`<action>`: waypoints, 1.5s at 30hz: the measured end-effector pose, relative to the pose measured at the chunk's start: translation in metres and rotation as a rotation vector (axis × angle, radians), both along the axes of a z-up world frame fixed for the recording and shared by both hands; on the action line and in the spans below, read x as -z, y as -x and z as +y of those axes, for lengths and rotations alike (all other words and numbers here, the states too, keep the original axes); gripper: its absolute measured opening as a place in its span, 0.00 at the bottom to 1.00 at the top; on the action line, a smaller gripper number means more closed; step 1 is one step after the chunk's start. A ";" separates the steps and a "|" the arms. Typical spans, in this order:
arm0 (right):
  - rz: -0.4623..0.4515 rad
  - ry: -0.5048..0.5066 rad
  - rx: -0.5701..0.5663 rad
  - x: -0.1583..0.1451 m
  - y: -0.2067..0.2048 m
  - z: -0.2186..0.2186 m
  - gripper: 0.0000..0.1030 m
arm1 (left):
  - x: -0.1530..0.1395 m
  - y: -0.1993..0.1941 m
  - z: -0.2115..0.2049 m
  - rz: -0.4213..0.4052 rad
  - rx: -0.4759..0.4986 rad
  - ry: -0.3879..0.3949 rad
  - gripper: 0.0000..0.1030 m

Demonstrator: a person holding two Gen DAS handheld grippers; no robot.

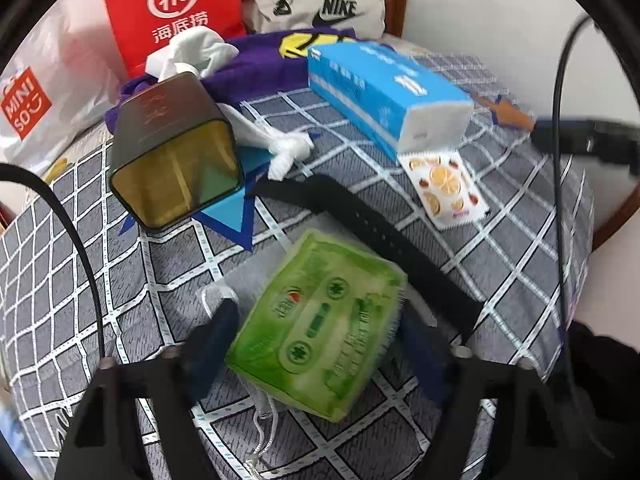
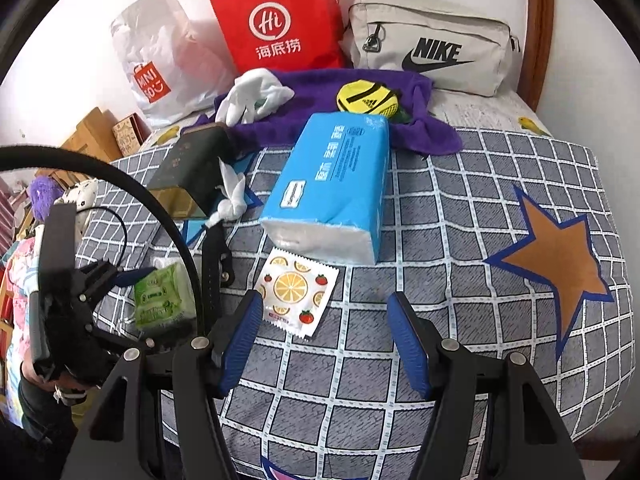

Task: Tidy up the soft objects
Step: 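Grasp the green tissue pack on the sheet with the left tool, then grasp the orange-print snack sachet with the right tool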

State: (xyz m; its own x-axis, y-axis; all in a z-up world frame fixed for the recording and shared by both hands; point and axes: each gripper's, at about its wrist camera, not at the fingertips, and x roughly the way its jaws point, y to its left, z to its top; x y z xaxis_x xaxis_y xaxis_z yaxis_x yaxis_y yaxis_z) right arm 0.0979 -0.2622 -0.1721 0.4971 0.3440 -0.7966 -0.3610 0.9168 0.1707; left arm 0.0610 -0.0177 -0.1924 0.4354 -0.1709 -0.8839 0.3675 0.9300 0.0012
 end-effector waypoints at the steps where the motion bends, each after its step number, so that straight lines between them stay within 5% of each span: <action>1: 0.003 0.003 -0.003 0.002 0.000 0.001 0.62 | -0.002 0.000 0.002 -0.005 -0.007 0.019 0.67; 24: 0.123 0.019 0.000 0.059 -0.027 0.042 0.62 | -0.008 -0.014 0.058 -0.028 -0.211 0.058 0.66; 29: 0.123 -0.054 0.047 0.060 -0.032 0.046 0.87 | -0.004 -0.015 0.056 -0.015 -0.201 0.052 0.66; 38: 0.003 0.083 0.082 0.069 -0.031 0.070 0.88 | -0.003 -0.014 0.062 0.006 -0.224 0.108 0.66; 40: -0.038 0.131 0.077 0.072 -0.028 0.075 0.85 | -0.002 -0.014 0.063 0.009 -0.228 0.112 0.67; 45: -0.054 0.114 0.076 0.066 -0.025 0.060 0.53 | -0.002 -0.013 0.063 0.013 -0.226 0.112 0.67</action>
